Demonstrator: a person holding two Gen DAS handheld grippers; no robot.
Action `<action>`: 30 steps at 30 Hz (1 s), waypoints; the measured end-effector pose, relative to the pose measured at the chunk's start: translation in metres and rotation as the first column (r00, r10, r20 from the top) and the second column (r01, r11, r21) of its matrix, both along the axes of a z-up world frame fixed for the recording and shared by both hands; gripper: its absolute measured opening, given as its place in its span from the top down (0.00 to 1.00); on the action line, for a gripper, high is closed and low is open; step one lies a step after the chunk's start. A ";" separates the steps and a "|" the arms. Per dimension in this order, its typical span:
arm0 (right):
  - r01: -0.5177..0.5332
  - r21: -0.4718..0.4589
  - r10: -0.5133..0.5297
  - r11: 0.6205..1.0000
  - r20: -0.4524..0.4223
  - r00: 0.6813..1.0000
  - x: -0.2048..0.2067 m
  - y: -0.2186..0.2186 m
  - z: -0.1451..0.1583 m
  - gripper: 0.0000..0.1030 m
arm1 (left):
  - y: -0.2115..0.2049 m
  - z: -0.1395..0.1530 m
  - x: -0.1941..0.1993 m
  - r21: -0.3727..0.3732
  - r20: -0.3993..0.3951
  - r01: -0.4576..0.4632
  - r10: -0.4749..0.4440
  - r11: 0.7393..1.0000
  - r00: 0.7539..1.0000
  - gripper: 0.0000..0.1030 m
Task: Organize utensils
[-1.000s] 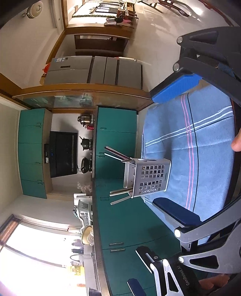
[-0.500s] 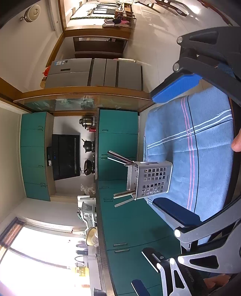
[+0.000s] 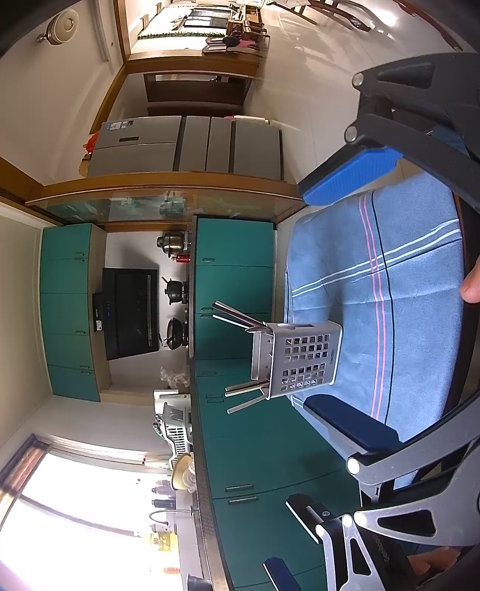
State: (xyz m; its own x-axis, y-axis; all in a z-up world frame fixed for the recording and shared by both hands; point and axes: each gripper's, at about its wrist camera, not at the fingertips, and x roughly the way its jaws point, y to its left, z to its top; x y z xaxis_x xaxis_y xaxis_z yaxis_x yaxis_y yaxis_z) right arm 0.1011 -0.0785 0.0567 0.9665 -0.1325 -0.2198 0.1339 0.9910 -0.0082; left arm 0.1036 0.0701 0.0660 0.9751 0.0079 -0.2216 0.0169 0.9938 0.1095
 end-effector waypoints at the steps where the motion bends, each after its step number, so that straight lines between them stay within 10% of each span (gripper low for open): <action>1: 0.000 0.001 0.000 1.000 0.000 1.000 0.000 0.000 0.000 0.03 | 0.000 0.000 0.000 0.001 -0.001 -0.001 0.001 1.000 1.000 0.04; 30: 0.001 -0.002 -0.001 1.000 -0.003 1.000 0.000 0.000 -0.001 0.03 | -0.002 -0.006 -0.002 0.002 -0.007 0.013 -0.013 1.000 1.000 0.04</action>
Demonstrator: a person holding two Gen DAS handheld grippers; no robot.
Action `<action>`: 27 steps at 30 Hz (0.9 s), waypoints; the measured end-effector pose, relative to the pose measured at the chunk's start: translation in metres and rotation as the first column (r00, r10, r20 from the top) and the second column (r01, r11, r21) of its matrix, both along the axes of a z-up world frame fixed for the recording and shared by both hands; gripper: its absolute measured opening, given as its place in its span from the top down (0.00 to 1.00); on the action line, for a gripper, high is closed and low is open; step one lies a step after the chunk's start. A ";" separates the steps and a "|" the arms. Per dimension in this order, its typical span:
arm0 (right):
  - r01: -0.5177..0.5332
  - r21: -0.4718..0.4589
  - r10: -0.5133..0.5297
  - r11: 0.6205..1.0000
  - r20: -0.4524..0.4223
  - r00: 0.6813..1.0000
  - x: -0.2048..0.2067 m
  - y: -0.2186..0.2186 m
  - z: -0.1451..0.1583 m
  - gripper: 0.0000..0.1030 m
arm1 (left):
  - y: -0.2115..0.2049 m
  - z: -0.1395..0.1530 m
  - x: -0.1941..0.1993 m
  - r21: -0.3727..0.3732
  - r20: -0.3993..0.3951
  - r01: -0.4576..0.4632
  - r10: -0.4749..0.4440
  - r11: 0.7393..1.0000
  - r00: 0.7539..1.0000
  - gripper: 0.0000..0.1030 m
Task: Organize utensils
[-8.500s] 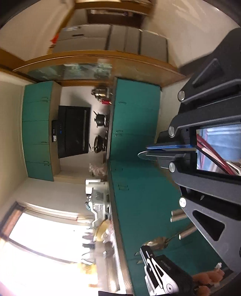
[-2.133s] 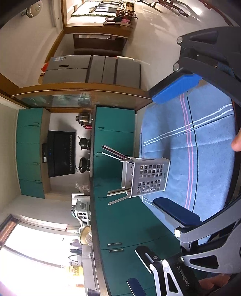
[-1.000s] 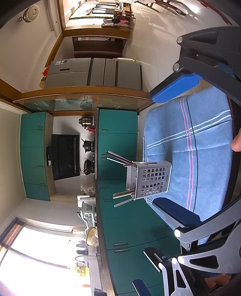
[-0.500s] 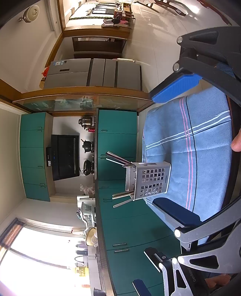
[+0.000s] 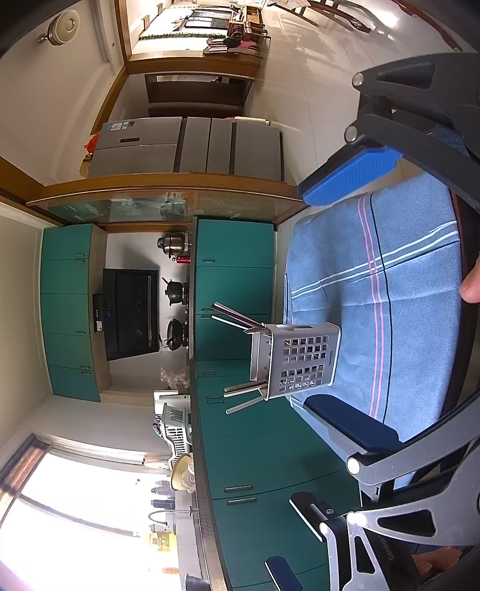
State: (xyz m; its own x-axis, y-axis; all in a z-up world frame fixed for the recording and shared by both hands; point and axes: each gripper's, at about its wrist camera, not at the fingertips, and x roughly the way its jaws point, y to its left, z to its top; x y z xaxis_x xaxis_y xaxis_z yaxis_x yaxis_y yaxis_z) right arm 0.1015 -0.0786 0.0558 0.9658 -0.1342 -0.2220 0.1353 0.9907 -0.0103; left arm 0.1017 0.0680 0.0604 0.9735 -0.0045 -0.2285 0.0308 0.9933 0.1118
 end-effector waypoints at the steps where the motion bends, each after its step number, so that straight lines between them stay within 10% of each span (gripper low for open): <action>1: 0.001 -0.002 -0.001 1.000 0.001 1.000 0.000 0.000 0.000 0.03 | 0.000 0.000 0.000 -0.002 0.000 0.001 -0.001 1.000 1.000 0.04; 27: 0.002 -0.001 -0.002 1.000 0.002 1.000 -0.001 0.001 -0.001 0.03 | 0.002 -0.002 -0.003 -0.010 -0.007 0.020 -0.020 1.000 1.000 0.04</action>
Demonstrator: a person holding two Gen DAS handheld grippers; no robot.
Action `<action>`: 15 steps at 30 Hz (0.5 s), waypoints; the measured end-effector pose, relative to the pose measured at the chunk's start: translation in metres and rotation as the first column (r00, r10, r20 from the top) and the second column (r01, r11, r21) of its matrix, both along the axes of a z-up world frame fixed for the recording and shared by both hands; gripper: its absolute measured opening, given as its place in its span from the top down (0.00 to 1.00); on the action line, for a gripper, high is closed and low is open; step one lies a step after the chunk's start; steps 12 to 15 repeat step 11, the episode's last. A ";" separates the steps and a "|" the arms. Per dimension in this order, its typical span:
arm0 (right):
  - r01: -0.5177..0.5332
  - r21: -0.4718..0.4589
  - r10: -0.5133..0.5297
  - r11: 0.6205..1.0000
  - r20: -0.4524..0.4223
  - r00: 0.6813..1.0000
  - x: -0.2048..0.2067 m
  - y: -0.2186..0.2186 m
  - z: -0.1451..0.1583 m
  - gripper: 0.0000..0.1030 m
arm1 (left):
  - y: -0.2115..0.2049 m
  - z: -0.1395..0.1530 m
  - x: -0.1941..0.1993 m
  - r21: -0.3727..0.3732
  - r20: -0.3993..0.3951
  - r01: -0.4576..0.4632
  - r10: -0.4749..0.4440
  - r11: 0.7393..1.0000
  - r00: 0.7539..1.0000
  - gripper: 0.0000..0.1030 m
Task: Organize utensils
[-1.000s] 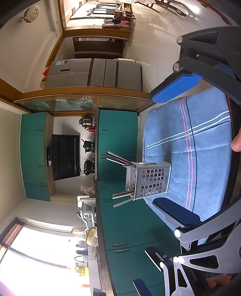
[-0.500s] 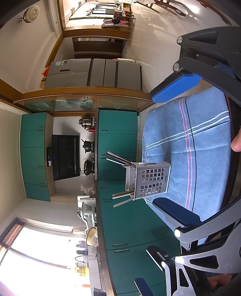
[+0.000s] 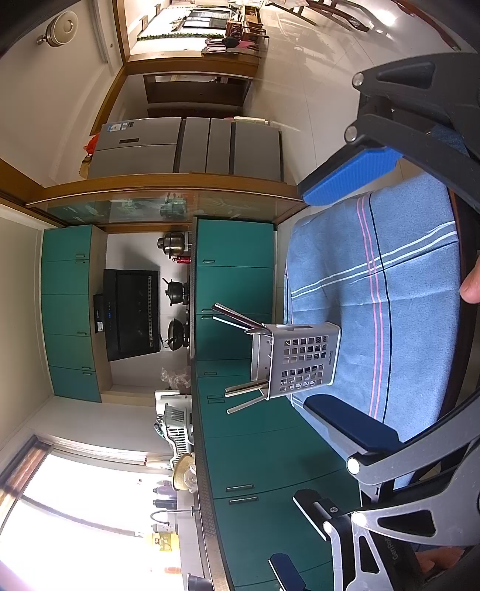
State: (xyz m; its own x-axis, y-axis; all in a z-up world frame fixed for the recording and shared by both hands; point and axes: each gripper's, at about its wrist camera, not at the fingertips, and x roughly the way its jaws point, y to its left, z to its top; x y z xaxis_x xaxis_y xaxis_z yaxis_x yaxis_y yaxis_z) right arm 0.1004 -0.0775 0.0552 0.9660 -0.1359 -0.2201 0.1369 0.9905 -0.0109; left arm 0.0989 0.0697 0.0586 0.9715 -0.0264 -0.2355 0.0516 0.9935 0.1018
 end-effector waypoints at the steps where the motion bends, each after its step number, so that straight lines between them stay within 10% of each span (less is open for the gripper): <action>1: 0.000 0.000 0.000 1.000 0.002 1.000 0.000 0.000 0.000 0.03 | 0.000 0.001 -0.001 -0.001 0.000 -0.001 0.001 1.000 1.000 0.04; 15: 0.001 -0.001 -0.001 1.000 0.000 1.000 0.000 0.002 0.001 0.03 | 0.000 0.005 -0.002 0.003 0.001 0.004 -0.004 1.000 1.000 0.04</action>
